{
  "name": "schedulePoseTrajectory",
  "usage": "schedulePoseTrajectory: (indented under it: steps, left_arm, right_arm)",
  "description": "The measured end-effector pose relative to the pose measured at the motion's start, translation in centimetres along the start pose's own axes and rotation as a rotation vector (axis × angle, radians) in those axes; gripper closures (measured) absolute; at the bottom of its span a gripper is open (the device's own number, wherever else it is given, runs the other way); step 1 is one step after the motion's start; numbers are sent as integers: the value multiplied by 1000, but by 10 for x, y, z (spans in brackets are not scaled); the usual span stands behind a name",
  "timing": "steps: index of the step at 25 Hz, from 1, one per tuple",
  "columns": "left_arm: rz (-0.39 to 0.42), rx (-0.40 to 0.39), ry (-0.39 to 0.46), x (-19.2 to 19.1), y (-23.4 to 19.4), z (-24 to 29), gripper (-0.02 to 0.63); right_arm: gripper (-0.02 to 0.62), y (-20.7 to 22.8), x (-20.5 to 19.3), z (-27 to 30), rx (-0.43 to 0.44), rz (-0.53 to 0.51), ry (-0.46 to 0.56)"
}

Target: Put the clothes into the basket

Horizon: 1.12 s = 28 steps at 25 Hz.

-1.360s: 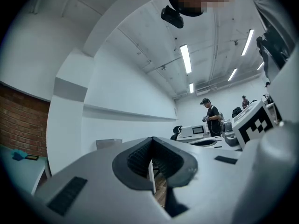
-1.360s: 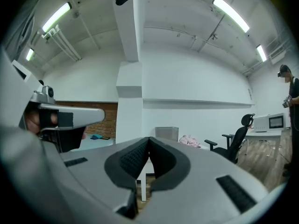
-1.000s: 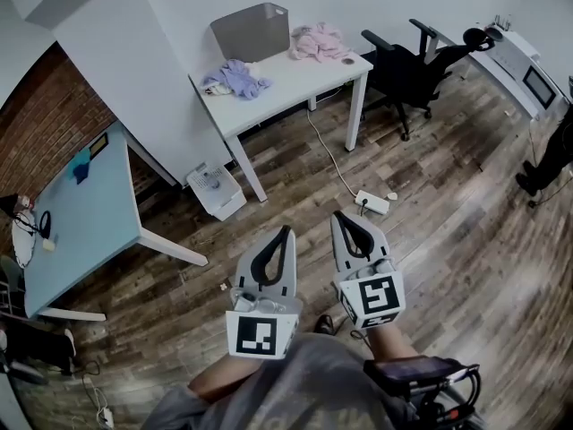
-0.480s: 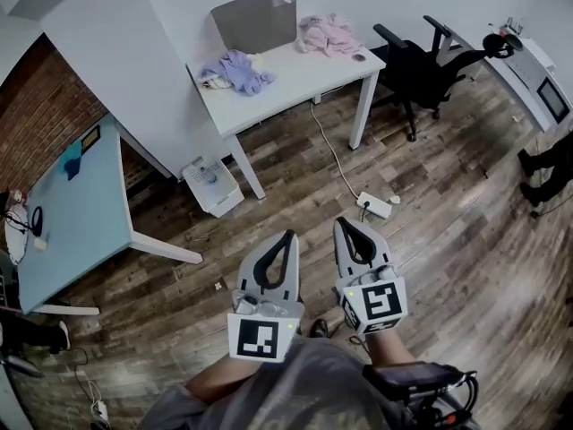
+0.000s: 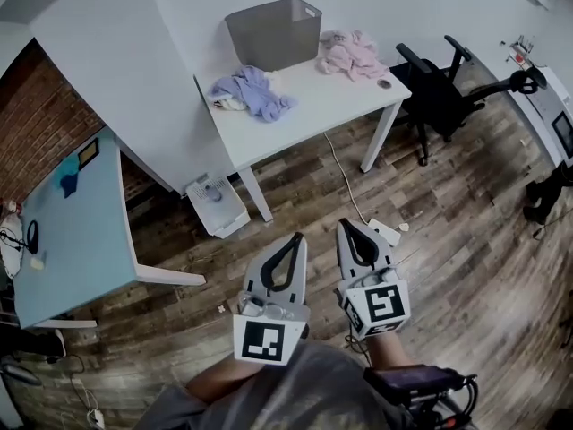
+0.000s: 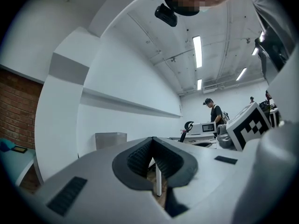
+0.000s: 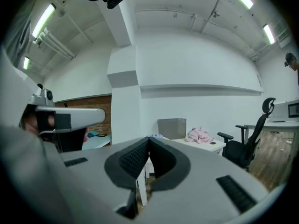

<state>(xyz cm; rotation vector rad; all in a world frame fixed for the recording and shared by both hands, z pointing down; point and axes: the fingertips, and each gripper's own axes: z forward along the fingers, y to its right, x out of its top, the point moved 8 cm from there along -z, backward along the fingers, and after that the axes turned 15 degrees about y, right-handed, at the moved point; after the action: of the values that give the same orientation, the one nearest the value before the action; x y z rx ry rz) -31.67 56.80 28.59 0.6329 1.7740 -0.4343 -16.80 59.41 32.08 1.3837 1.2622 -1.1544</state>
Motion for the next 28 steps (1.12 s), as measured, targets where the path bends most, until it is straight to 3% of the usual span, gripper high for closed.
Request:
schedulePoseTrajectory:
  steps: [9,20,28]
  left_arm:
    - [-14,-2,49,-8,-65,52,598]
    - [-31,-30,14,-36,-81,103,598]
    - [-15,-20,-33,-67,-87,171,598]
  right_arm:
    - [589,4,4,83,9,-41,30]
    - [589,40,-2,128,-22,-69,32]
    - [589,98,-29,175,-22,-42,-21]
